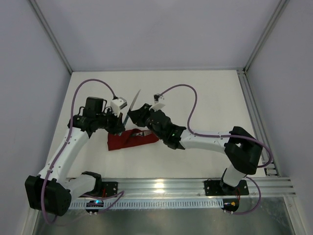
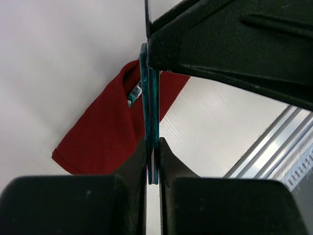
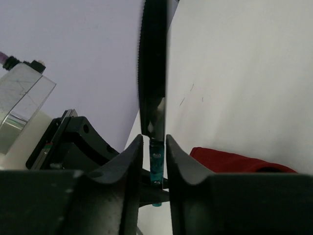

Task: Fold the napkin into a case and place the utensils inside
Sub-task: Pass from the right arm to the left, then pass from the left arm to the right, then stuff the knife into the folded napkin.

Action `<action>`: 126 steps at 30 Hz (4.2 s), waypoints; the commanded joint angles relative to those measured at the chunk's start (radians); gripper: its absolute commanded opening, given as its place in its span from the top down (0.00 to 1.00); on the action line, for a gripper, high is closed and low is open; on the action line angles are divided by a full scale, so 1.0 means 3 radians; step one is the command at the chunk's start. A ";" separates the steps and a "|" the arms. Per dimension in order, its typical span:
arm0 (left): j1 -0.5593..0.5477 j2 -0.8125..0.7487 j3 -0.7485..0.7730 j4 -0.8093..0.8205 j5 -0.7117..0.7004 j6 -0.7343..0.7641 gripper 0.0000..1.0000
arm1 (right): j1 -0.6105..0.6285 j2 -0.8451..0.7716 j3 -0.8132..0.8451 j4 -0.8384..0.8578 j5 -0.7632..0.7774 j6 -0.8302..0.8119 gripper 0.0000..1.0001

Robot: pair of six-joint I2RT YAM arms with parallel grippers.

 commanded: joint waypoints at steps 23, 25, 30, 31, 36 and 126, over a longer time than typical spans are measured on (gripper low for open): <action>-0.0135 0.0308 0.0438 -0.1651 0.0678 0.1305 1.00 | 0.0722 -0.1270 -0.0567 -0.1291 -0.1180 -0.7235 0.45; -0.0140 0.0298 0.0433 -0.1722 0.0678 0.1362 1.00 | 0.0722 -0.1121 -0.0414 -0.1312 -0.1185 -0.7332 0.46; -0.0145 0.0262 0.0402 -0.1713 0.0714 0.1367 1.00 | 0.0717 -0.0733 -0.0158 -0.1409 -0.1313 -0.7465 0.50; -0.0145 0.0252 0.0402 -0.1703 0.0714 0.1362 1.00 | 0.0712 -0.0697 -0.0142 -0.1445 -0.1303 -0.7491 0.54; -0.0151 0.0246 0.0392 -0.1687 0.0735 0.1357 1.00 | 0.0707 -0.0558 -0.0081 -0.1455 -0.1252 -0.7516 0.61; 0.0366 0.0809 -0.0671 0.0312 -0.0983 0.0600 0.98 | 0.0114 0.1768 0.2108 -0.2576 -0.1912 -0.5103 0.91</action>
